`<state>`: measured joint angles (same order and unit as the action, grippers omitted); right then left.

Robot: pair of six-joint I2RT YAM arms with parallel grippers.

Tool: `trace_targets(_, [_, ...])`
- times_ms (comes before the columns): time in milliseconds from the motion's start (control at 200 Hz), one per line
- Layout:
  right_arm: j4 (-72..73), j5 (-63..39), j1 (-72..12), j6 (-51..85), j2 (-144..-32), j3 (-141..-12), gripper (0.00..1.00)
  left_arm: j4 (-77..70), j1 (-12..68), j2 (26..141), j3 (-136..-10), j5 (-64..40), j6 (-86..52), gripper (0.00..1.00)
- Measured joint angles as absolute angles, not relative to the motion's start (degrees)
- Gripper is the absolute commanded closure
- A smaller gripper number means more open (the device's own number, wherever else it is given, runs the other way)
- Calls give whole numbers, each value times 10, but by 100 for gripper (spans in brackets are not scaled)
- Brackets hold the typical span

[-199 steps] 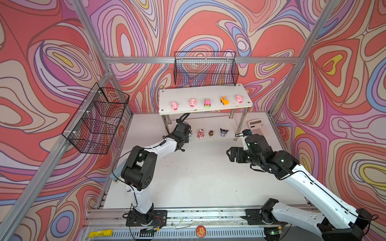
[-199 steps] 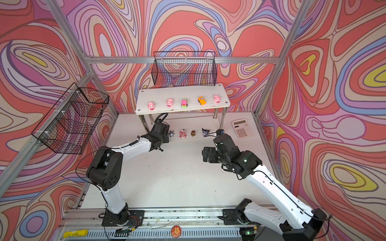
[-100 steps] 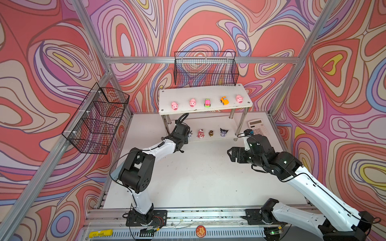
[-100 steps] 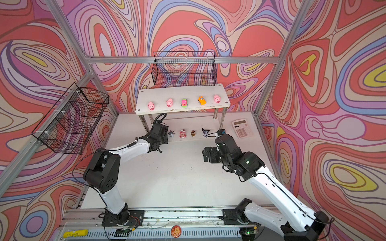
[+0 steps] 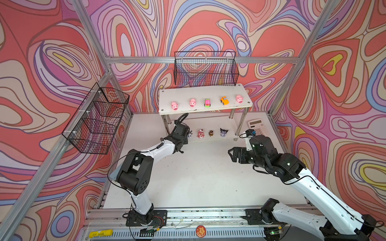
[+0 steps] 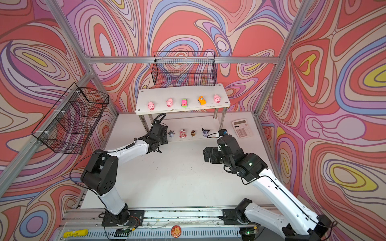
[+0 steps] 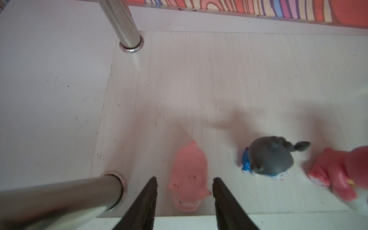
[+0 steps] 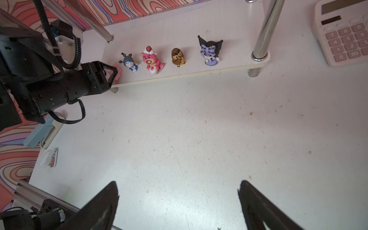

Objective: Organize plastic toys on shelves
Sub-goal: Place the plastic toy on the shelf.

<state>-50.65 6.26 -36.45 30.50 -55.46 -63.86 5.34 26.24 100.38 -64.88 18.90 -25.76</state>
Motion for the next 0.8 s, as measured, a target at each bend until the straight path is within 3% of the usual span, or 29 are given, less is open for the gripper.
trace_targets(801, [-505,44,-364,303,-541,-621,2,73,317,908,-587,213,-277,49])
